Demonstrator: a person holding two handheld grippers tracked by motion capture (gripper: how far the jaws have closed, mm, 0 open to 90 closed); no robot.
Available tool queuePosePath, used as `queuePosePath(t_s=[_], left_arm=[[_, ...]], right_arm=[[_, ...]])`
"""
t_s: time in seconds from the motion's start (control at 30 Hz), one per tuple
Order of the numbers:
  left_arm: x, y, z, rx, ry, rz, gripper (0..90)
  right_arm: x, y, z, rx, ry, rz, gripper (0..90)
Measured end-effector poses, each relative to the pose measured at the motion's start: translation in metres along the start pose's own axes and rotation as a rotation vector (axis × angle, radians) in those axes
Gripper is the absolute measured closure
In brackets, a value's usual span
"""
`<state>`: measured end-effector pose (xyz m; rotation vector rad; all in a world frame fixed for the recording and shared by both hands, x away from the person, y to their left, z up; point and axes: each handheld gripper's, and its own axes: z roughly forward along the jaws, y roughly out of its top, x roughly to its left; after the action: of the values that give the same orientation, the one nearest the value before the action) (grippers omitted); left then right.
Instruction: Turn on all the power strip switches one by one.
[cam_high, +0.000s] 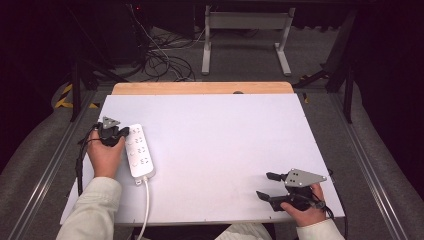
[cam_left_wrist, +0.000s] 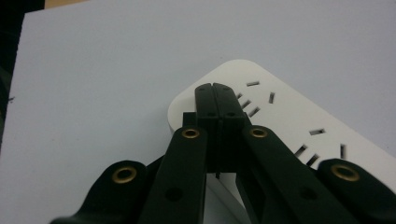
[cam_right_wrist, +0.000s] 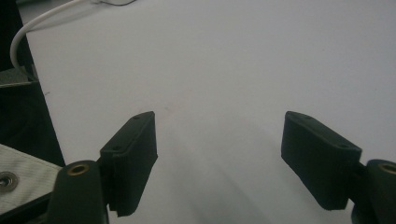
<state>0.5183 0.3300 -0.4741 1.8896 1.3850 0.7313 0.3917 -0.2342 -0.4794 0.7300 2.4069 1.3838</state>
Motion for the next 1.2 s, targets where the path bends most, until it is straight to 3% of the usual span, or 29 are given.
queuePosePath(t_s=[0.07,0.13,0.17,0.23,0.33,0.53,0.67,0.7,0.87,0.93,1.0,1.1,1.2], left_arm=[[-0.002,0.002,0.0,0.013,0.014,0.014,90.0],[-0.007,0.006,-0.002,0.022,0.043,0.063,90.0],[-0.007,0.007,-0.005,0.018,0.039,0.062,90.0],[-0.005,0.008,-0.015,-0.052,-0.014,0.02,90.0],[-0.008,0.011,-0.031,-0.101,-0.048,0.048,90.0],[-0.01,0.012,-0.055,-0.144,-0.094,0.053,89.9],[-0.019,0.009,-0.081,-0.222,-0.189,0.053,89.0],[-0.022,0.008,-0.089,-0.246,-0.207,0.054,75.4],[-0.034,-0.005,-0.121,-0.287,-0.313,0.098,64.5],[-0.039,-0.011,-0.128,-0.284,-0.384,0.066,58.4],[-0.044,-0.016,-0.134,-0.281,-0.422,0.062,51.5],[-0.052,-0.022,-0.14,-0.28,-0.409,0.121,42.9],[-0.057,-0.03,-0.144,-0.288,-0.413,0.146,34.4]], right_arm=[[0.0,0.0,0.0,0.001,0.003,-0.002,27.5],[0.0,0.0,0.0,-0.002,0.003,-0.001,27.5],[0.0,0.0,-0.001,-0.006,0.003,0.0,27.5],[-0.001,0.0,-0.001,-0.01,-0.002,0.003,27.5],[-0.002,0.0,-0.001,-0.008,-0.006,0.006,27.5],[-0.002,0.001,-0.001,-0.007,-0.011,0.004,27.5],[-0.002,0.001,-0.002,-0.013,-0.013,0.003,27.5],[-0.002,0.001,-0.002,-0.014,-0.012,0.004,27.4],[-0.001,0.001,-0.003,-0.02,-0.015,0.002,27.3],[-0.001,0.001,-0.004,-0.025,-0.016,0.008,27.1],[-0.001,0.001,-0.004,-0.029,-0.015,0.009,26.9],[-0.001,0.002,-0.004,-0.031,-0.013,0.008,26.8],[-0.001,0.002,-0.004,-0.032,-0.012,0.01,26.7]])
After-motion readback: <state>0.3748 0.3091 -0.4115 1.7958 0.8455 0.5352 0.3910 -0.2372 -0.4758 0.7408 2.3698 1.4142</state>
